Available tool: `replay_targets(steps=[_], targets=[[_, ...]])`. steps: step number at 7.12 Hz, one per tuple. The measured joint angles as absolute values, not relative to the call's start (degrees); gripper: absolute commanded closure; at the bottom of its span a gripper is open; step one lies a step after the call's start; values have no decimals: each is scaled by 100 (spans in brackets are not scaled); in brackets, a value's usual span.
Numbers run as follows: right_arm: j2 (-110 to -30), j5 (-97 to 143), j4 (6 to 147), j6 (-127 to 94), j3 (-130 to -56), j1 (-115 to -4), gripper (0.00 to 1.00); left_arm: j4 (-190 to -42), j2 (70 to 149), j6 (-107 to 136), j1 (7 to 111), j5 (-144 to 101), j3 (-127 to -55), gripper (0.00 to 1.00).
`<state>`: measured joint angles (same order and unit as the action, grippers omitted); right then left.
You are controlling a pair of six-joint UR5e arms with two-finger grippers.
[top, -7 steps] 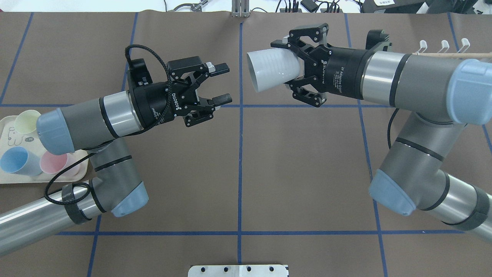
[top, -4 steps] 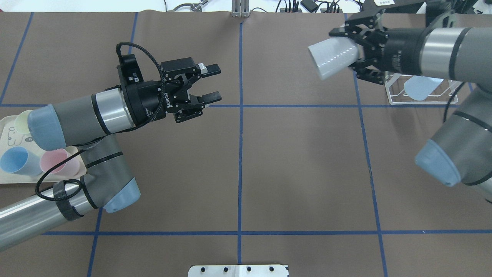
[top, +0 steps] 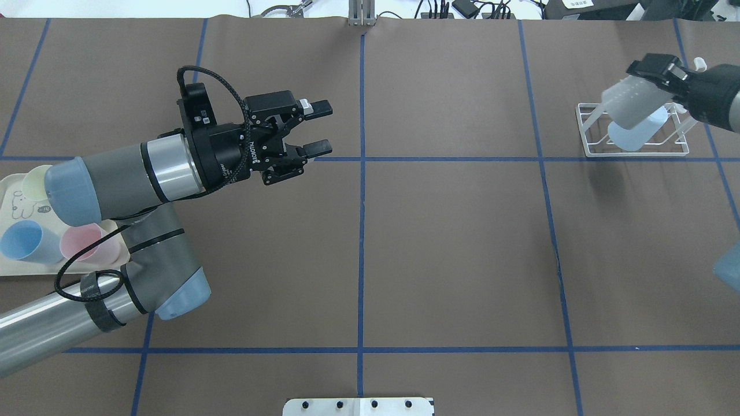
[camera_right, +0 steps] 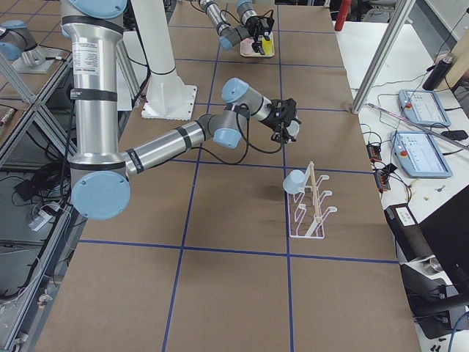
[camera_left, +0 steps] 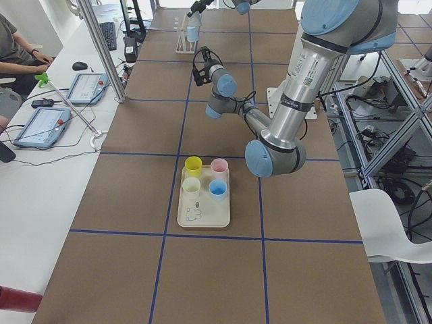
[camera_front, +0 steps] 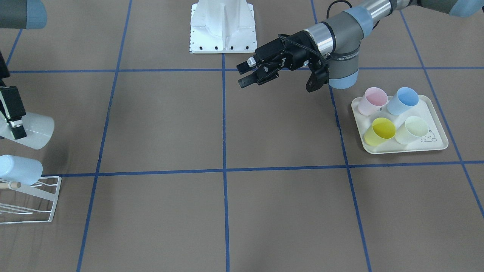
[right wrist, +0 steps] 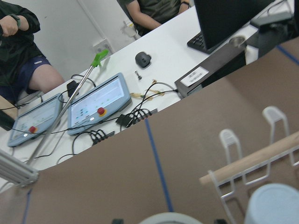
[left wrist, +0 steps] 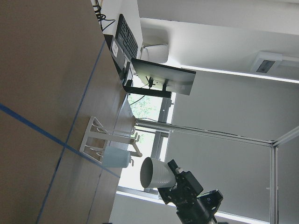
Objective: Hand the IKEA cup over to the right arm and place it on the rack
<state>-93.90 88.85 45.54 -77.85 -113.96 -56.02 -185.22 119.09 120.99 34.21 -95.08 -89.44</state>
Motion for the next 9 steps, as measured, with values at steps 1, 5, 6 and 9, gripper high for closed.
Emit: replay_targets(steps=[1,5,6,9], targets=[[-9678,8405,4603,-6999,-11364,-5601,100,-18512,11909,12084,3421,-9509,-8941,21],[-9793,8244,4703,-5862,-11058,-5820,100,-18493,11902,12074,3433,-9510,-8943,21],[-9762,8364,4676,-5823,-10895,-5911,100,-18492,11898,12070,3435,-9510,-8945,21],[-9588,8411,4642,-5878,-10517,-6011,100,-18492,11894,12067,3436,-9510,-8969,21]])
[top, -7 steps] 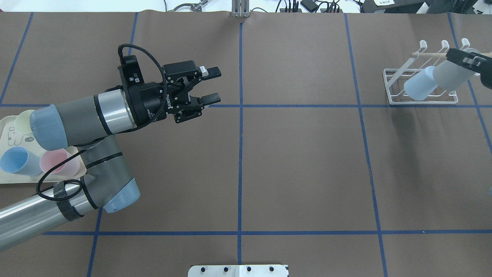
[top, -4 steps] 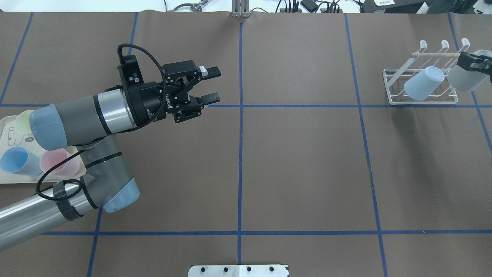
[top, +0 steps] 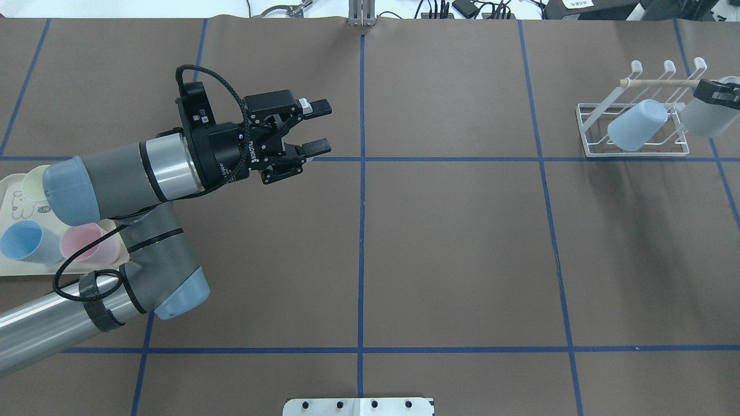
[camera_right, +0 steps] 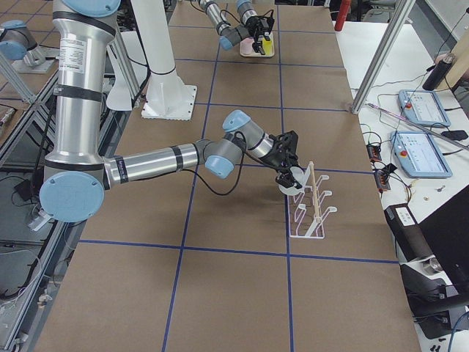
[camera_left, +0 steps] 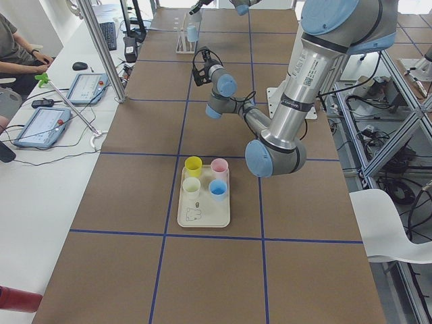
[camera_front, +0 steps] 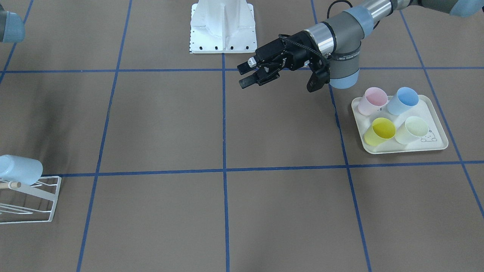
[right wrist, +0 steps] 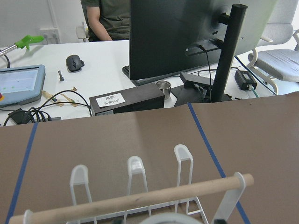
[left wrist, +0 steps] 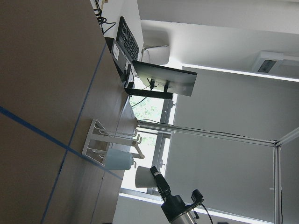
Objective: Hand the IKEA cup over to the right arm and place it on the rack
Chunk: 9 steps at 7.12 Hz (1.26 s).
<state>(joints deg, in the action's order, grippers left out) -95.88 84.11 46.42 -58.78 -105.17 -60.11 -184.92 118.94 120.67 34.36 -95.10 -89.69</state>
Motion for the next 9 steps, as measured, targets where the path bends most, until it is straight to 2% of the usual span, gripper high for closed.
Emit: replay_targets(steps=[8,9], targets=[[-8934,8367,4559,-5915,-9668,-6082,100,-18492,11892,12067,3453,-9510,-9019,21],[-8929,8367,4345,-5917,-9491,-6081,83,-18492,11892,12067,3454,-9510,-9019,21]])
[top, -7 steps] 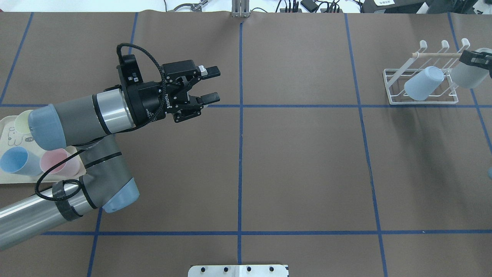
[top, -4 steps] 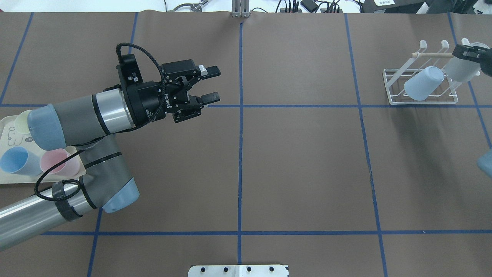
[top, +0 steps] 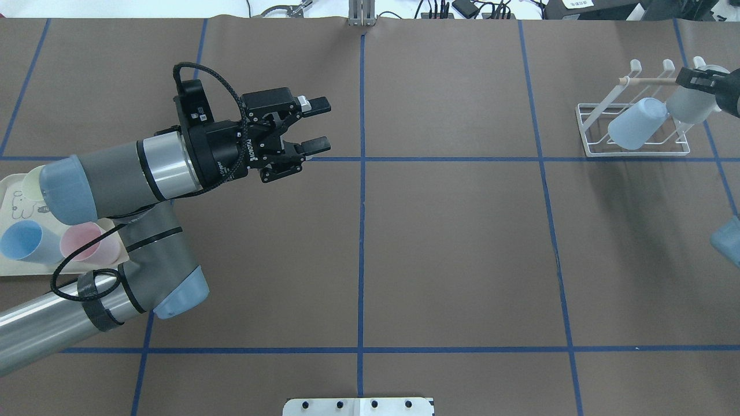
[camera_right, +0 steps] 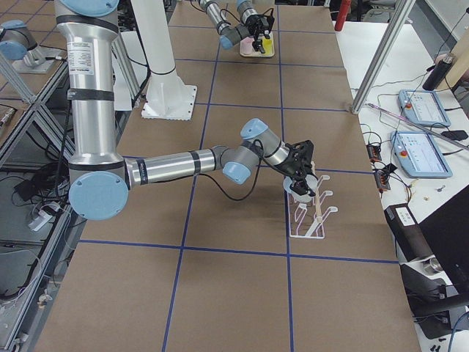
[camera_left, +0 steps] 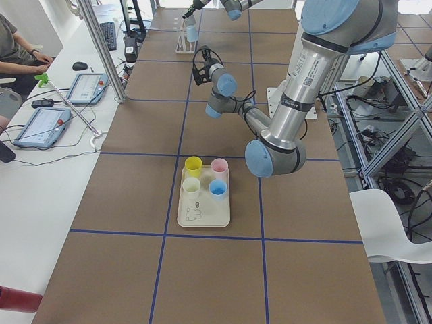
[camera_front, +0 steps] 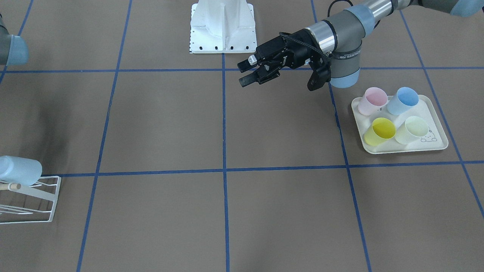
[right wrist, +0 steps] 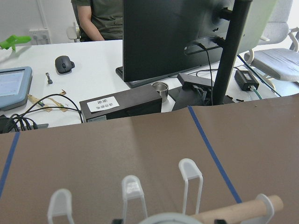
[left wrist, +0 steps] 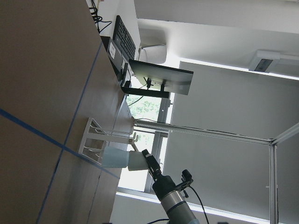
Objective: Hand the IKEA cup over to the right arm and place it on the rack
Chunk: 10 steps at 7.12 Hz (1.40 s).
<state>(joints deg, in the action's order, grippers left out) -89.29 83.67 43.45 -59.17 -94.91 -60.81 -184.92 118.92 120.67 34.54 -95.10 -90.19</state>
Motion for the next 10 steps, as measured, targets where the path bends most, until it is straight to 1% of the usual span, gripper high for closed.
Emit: replay_targets(steps=[1,2,4,6,7,8,10], targets=[[-8915,8369,4078,-5921,-9302,-6077,20,-18492,11892,12067,3454,-9510,-9018,21],[-8900,8378,3891,-5925,-9203,-6074,0,-18492,11892,12067,3454,-9510,-9018,21],[-8897,8412,3792,-5966,-9176,-6075,0,-18492,11892,12068,3454,-9510,-9018,21],[-8953,8501,3781,-5983,-9299,-6080,0,-18483,11892,12067,3466,-9512,-9024,21],[-9048,8722,3814,-5989,-9513,-6086,0,-18324,11892,11994,3557,-9572,-9069,17],[-9182,8987,3929,-6002,-9829,-6088,0,-17922,11882,11671,3760,-9788,-9189,1],[-9454,9583,4358,-6180,-10584,-6089,0,-16819,11619,10222,4304,-10278,-9555,1]])
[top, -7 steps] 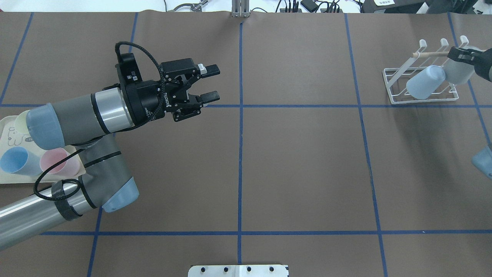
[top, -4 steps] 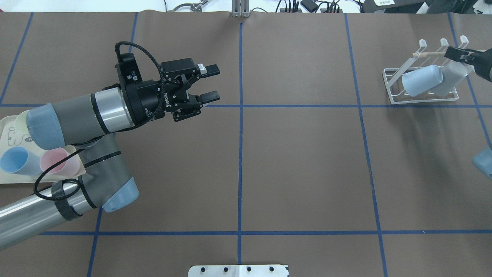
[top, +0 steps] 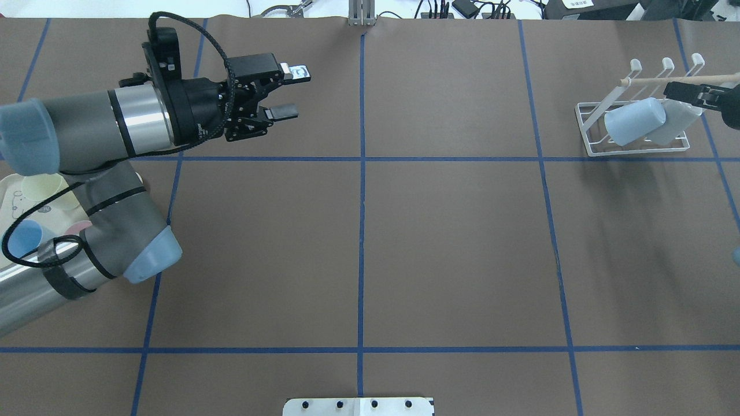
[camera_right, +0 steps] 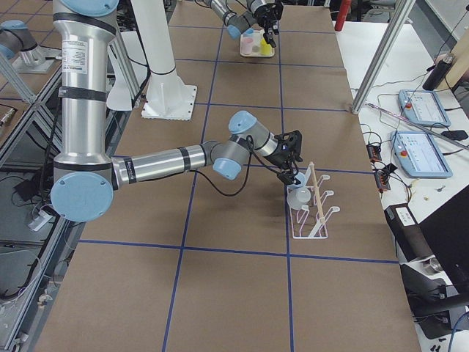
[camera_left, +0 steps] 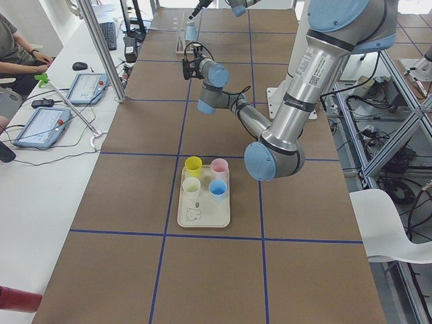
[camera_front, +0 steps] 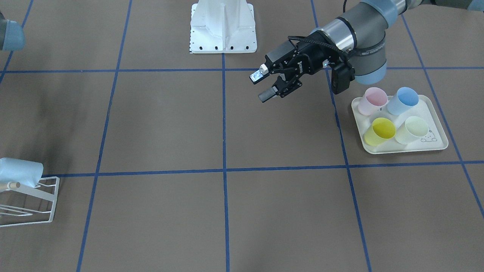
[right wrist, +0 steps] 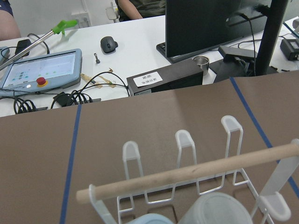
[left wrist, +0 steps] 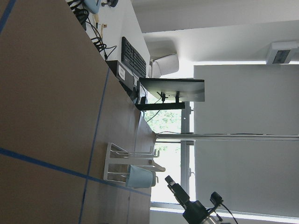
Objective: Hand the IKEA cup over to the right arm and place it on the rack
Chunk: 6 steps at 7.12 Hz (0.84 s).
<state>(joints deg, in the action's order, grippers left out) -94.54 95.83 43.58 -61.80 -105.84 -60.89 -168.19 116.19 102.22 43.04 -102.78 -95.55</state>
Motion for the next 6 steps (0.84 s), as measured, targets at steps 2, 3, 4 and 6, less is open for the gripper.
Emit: replay_targets(steps=[2,3,4,6], targets=[[-9536,10185,4537,-7179,-11100,-6053,0,-15949,10909,7847,4879,-10684,-9793,1],[-9541,10409,4547,-7591,-11257,-6008,0,-15580,10522,6452,5263,-10914,-9833,1],[-9544,10583,4538,-7919,-11364,-5922,0,-15345,10116,5130,5636,-11058,-9846,1],[-9553,10836,4521,-8449,-11552,-5638,0,-14896,9367,2809,6297,-11175,-9797,1]])
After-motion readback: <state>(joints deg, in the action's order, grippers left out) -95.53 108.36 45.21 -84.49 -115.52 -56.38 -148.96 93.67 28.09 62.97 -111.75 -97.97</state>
